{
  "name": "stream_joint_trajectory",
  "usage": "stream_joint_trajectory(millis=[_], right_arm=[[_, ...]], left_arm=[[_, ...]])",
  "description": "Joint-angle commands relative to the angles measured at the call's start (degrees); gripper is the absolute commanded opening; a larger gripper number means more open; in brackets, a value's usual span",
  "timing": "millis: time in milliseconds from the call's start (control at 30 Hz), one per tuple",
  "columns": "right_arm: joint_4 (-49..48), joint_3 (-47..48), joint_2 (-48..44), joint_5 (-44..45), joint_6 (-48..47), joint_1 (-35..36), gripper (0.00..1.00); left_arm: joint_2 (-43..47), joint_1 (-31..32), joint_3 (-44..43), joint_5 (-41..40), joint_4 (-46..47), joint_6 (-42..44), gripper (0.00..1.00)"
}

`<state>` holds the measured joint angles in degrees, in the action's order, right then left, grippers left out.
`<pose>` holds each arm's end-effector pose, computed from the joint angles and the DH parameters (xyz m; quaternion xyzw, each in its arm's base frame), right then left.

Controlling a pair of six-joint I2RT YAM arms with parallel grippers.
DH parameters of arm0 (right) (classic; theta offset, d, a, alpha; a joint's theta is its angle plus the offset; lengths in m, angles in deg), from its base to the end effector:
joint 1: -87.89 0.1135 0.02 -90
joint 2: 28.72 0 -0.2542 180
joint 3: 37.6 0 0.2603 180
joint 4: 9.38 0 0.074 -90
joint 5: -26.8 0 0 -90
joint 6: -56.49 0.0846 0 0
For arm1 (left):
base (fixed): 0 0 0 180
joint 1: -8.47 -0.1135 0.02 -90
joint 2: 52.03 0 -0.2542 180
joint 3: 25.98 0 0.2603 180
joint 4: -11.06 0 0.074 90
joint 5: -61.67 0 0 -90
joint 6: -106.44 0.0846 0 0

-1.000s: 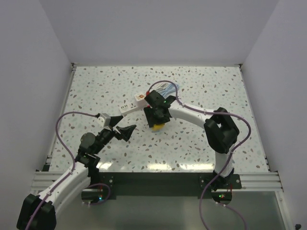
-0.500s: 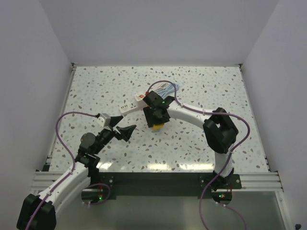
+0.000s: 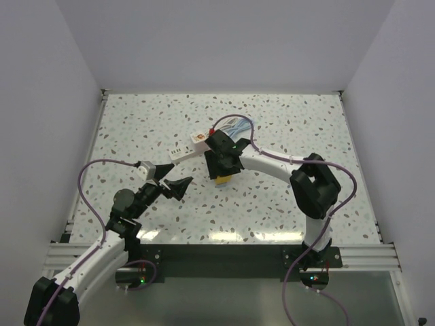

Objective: Insert the plug

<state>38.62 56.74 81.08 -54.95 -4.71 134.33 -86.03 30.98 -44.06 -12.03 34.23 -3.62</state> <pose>0.3034 0.3014 0.1422 -0.1325 0.9618 0.0843 0.2241 0.1882 -0.1037 0.2038 0.1203 0.6519 -0.3570 0.6581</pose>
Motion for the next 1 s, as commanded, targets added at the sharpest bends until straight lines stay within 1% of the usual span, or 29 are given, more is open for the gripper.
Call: stream_joint_trajectory(millis=[0, 100, 367, 600, 867, 967], right_arm=[[-1.01, -5.51, 4.99, 2.38, 2.05, -0.38, 0.0], [-0.14, -5.69, 4.11, 2.12, 2.05, -0.38, 0.0], [5.31, -4.11, 0.51, 4.84, 1.18, -0.29, 0.0], [5.49, -5.77, -0.46, 2.39, 0.65, -0.2, 0.0], [5.14, -5.08, 0.32, 3.7, 1.0, 0.06, 0.0], [5.66, -3.68, 1.73, 5.89, 1.52, 1.2, 0.0]], left_arm=[[0.34, -0.53, 0.62, 0.67, 1.92, -0.78, 1.0], [0.25, -0.53, 0.54, 0.84, 2.01, -0.78, 1.0], [0.77, -0.53, 0.62, 0.76, 1.74, -0.78, 1.0], [0.69, -0.53, 0.54, 0.93, 1.74, -0.86, 1.0], [0.78, -0.53, 0.54, 0.93, 1.65, -0.86, 1.0], [0.78, -0.53, 0.54, 0.84, 1.57, -0.86, 1.0]])
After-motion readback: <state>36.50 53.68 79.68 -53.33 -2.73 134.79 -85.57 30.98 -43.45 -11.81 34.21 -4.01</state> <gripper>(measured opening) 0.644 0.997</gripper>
